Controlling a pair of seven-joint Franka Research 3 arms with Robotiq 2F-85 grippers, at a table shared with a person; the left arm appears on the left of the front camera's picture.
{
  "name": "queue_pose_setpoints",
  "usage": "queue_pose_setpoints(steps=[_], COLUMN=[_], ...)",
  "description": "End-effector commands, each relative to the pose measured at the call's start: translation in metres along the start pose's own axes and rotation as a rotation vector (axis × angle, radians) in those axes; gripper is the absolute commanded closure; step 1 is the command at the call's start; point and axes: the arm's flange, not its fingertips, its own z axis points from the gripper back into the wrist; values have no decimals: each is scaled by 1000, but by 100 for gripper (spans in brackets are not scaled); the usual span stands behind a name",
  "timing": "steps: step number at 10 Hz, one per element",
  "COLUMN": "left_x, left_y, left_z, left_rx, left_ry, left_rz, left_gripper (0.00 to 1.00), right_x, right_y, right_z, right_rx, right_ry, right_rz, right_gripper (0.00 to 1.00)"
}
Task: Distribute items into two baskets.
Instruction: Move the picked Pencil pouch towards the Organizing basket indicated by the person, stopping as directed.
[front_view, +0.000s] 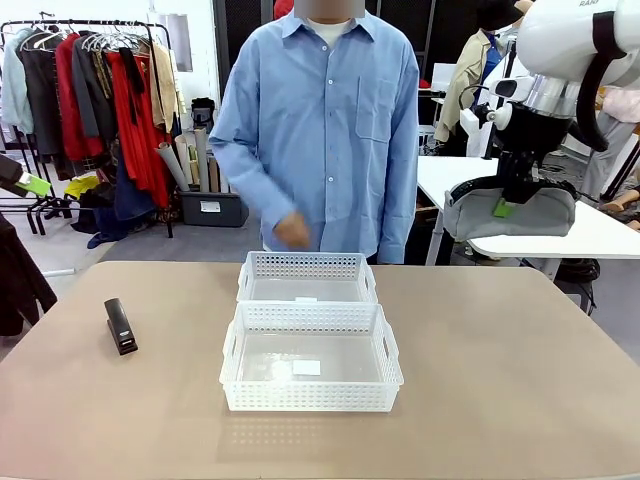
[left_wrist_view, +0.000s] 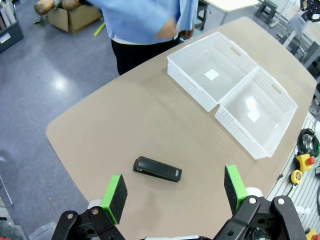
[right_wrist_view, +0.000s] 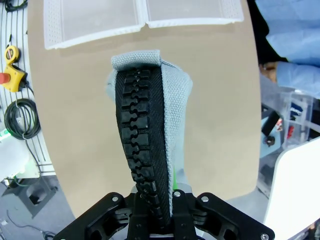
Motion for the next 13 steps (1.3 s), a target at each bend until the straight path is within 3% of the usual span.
queue_pose_setpoints(steps=[1,13], left_x=[0,0], left_y=[0,0], left_z=[1,1], left_rx=[-9,-9], left_ry=[-7,-7], left_rz=[-4,-4], left_gripper=[0,0], right_x=[1,1], right_y=[-3,-3], right_z=[5,5], right_rx=[-13,-13], right_ry=[6,6], right_rz=[-2,-2], right_gripper=[100,100])
